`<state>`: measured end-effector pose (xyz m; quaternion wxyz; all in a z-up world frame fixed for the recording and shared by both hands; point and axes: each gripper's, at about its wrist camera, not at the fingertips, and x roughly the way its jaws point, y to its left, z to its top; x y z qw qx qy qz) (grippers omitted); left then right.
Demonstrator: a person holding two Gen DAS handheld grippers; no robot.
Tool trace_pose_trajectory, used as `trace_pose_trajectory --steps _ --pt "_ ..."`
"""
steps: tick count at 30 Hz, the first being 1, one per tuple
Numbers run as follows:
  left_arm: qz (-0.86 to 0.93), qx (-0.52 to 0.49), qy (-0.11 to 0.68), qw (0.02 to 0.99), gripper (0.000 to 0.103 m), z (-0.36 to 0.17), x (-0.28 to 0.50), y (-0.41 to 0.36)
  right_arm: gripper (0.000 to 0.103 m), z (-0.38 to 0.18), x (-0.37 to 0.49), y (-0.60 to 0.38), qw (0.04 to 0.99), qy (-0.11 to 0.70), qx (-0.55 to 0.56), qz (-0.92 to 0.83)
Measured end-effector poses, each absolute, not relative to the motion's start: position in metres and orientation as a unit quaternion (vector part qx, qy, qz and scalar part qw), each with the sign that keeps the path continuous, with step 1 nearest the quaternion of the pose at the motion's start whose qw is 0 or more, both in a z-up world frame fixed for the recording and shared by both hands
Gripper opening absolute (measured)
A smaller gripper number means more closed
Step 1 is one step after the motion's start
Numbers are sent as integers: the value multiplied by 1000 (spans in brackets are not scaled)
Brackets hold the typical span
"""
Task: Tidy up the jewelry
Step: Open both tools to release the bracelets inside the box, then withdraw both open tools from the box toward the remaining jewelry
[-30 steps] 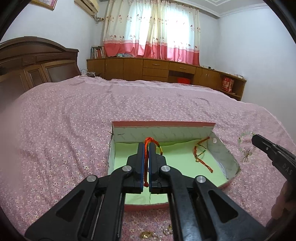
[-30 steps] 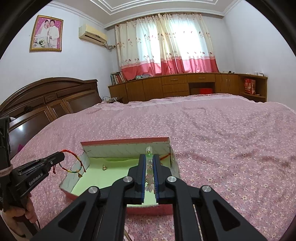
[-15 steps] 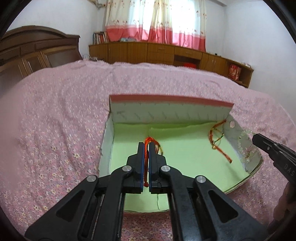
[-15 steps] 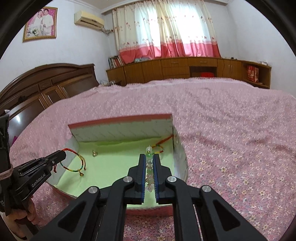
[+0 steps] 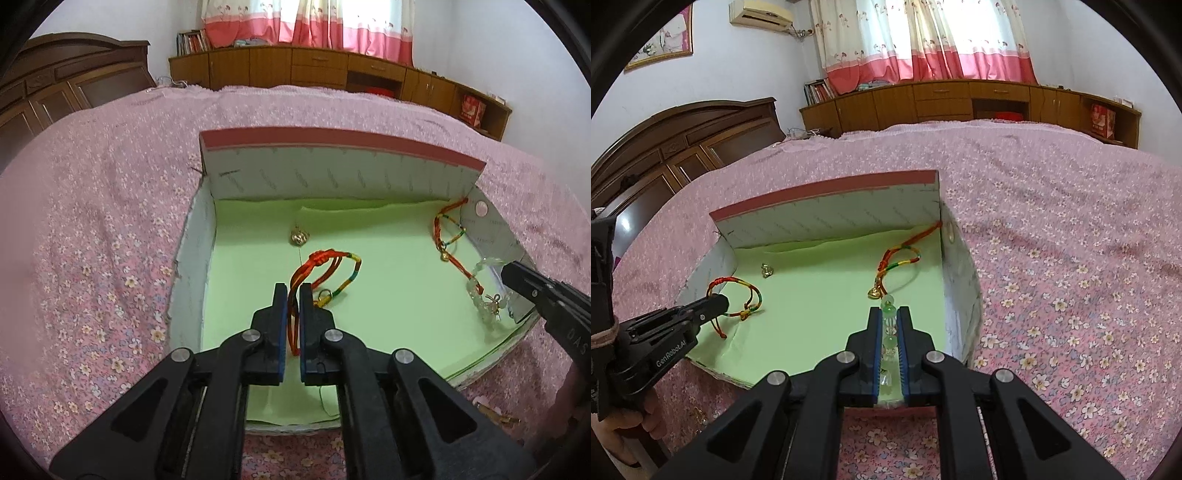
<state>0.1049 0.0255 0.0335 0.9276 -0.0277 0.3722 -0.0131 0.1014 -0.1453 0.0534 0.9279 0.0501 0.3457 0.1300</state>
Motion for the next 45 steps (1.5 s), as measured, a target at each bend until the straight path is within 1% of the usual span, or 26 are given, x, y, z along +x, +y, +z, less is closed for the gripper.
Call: trace_pose_trajectory --steps 1,2,3,5,8,13,25,33,40,45 --pt "-12 -27 373 927 3 34 105 24 13 54 101 -146 927 346 53 131" --pt "-11 -26 373 927 8 34 105 22 19 55 100 -146 927 346 55 132" --pt "-13 -25 373 927 10 35 104 21 27 56 100 -147 928 344 58 133" --pt "-18 -26 372 928 18 38 101 19 32 58 98 -148 928 341 63 136" --pt "-22 -29 370 928 22 44 93 19 33 64 93 -148 930 335 64 137" --pt "-28 -45 369 928 22 56 77 25 34 79 82 -149 934 320 65 142" --pt "-40 -33 374 926 23 76 52 31 35 103 42 -150 938 302 66 158" --pt "-43 -36 396 917 23 70 35 34 35 96 21 -150 932 316 60 164" --pt "-58 -64 433 897 23 51 26 41 35 80 10 -147 922 343 53 170" --pt "-57 -58 450 889 23 40 24 39 35 68 7 -142 913 364 43 177"
